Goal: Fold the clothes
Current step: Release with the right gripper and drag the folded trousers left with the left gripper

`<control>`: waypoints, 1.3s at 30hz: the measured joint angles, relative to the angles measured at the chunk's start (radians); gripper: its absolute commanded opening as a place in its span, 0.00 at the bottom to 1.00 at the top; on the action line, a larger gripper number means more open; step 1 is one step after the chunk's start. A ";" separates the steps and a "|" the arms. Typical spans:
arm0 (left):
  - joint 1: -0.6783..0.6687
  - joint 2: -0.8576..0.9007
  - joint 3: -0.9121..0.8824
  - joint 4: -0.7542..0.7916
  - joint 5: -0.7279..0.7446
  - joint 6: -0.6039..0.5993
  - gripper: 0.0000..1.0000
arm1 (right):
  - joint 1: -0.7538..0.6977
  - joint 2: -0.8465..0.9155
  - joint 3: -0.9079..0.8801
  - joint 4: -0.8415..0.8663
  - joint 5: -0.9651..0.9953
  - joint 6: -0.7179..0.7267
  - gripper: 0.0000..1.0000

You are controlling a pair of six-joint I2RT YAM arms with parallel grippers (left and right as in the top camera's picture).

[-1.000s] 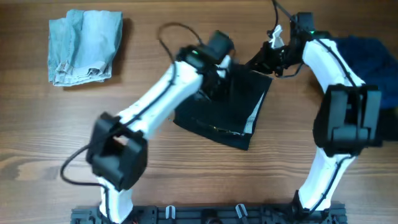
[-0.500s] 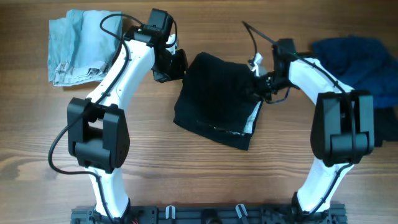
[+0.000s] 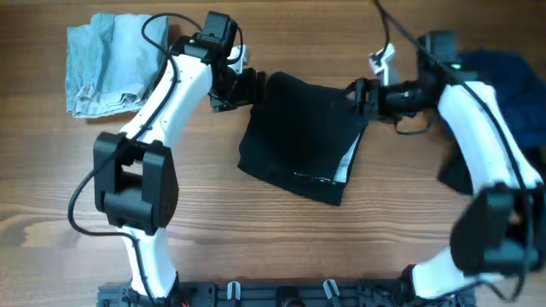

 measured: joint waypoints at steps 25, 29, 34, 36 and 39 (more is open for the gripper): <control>-0.055 0.321 0.017 0.005 0.438 0.335 0.04 | 0.000 -0.084 0.002 -0.066 0.132 0.017 0.99; -0.016 0.327 0.031 0.037 0.441 0.284 0.04 | 0.000 -0.084 0.002 -0.064 0.147 0.018 0.99; 0.119 0.340 0.205 0.042 0.307 0.273 0.04 | 0.000 -0.084 0.002 -0.062 0.151 0.018 1.00; 0.158 0.340 0.259 0.044 0.246 0.273 0.04 | 0.000 -0.084 0.002 -0.062 0.151 0.018 0.99; 0.204 0.341 0.325 0.048 0.157 0.274 0.04 | 0.000 -0.084 0.002 -0.062 0.151 0.018 1.00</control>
